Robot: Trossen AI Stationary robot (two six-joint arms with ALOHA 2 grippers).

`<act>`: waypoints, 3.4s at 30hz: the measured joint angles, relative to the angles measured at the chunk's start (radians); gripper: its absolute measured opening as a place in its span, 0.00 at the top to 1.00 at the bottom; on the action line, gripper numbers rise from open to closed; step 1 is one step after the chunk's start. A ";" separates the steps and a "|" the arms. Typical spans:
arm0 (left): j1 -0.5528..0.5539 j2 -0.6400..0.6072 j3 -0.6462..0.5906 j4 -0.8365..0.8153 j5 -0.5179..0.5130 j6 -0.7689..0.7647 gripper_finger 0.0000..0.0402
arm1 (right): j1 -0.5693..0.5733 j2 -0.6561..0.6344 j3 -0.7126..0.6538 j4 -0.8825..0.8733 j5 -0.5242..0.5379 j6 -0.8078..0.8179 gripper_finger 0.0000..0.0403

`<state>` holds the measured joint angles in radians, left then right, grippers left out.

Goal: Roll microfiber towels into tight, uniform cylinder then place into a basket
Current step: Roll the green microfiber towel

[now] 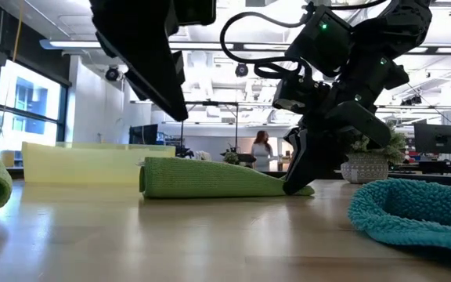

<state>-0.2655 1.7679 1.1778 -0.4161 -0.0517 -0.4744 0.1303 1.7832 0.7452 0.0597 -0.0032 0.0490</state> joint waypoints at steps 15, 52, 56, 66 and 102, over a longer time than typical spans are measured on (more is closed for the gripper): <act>-0.012 -0.247 -0.345 0.275 -0.193 -0.207 0.54 | -0.025 0.000 -0.001 0.009 -0.049 0.143 0.98; 0.017 -0.052 -0.650 0.910 -0.223 0.400 0.48 | -0.052 0.005 -0.002 0.109 -0.078 0.126 0.98; 0.017 -0.029 -0.650 0.874 -0.298 0.387 0.48 | -0.052 0.005 -0.002 0.109 -0.078 0.126 0.98; 0.033 -0.009 -0.647 0.860 -0.311 0.223 0.58 | -0.052 0.004 -0.001 0.111 -0.079 0.126 0.98; 0.214 -0.007 -0.650 0.890 0.074 -0.211 0.99 | 0.088 -0.096 -0.002 0.024 0.239 -0.290 0.60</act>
<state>-0.0513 1.7611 0.5282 0.4736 0.0223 -0.6853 0.2184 1.6873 0.7433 0.0836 0.2353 -0.2407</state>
